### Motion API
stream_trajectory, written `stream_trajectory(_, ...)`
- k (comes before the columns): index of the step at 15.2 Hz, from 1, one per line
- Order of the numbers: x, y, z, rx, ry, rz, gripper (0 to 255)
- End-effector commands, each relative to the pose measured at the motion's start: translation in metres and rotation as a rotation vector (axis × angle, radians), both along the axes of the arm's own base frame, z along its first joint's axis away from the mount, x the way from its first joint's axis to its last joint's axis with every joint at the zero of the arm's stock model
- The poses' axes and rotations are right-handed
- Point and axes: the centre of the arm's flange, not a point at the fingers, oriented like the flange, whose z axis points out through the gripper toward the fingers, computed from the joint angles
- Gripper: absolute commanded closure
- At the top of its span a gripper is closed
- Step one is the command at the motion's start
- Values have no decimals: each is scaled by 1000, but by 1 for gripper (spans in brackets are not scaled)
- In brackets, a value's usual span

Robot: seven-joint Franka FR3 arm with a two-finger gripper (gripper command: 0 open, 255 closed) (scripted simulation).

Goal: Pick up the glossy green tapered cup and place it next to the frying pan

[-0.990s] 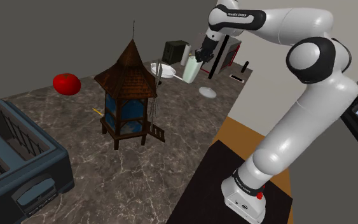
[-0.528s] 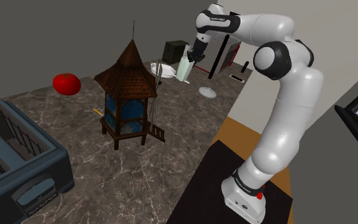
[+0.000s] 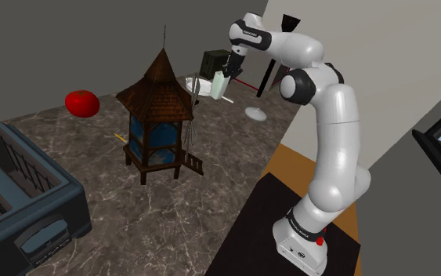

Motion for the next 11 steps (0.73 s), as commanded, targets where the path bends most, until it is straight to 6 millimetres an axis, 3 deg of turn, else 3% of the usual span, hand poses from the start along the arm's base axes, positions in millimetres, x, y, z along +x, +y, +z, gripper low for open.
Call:
stream_trajectory(1, 2, -2, -11, 0, -2, 1, 255)
stream_trajectory(11, 2, -2, -63, 0, -2, 1, 255)
